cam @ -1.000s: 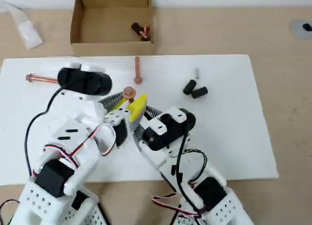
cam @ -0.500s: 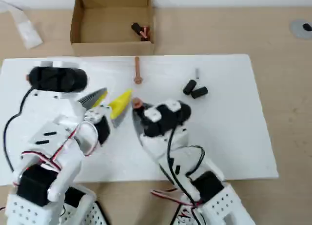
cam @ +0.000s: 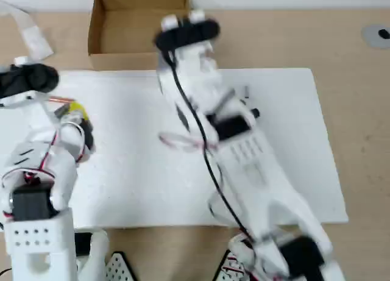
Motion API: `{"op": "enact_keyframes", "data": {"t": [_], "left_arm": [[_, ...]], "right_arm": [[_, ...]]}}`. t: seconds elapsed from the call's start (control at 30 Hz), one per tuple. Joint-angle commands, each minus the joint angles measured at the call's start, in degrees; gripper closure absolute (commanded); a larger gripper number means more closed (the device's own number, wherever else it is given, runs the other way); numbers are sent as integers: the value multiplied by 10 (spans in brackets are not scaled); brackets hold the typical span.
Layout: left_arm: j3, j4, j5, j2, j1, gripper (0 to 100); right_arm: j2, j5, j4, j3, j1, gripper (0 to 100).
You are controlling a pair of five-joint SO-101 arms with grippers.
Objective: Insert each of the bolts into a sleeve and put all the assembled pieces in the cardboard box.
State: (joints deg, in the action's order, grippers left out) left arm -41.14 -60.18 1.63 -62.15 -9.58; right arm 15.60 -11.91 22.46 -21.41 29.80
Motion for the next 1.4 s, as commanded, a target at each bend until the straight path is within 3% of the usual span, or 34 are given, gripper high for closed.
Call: {"op": "enact_keyframes", "data": {"t": [0.0,0.33,0.67,0.93,1.2,1.37], "left_arm": [[12,13,-4,12,-37,988],[-3,13,-7,12,-75,987],[-32,14,-6,15,-71,987],[-50,14,-5,14,-71,987],[-83,14,-7,11,-74,986],[-82,9,-4,15,-84,966]], "right_arm": [[-146,-6,-23,235,-18,989],[-539,-41,-25,702,-66,989],[-859,-39,-20,1024,-88,986],[-940,-25,-19,1053,-88,974],[-953,17,63,1057,-85,737],[-938,16,127,1098,-85,709]]}}
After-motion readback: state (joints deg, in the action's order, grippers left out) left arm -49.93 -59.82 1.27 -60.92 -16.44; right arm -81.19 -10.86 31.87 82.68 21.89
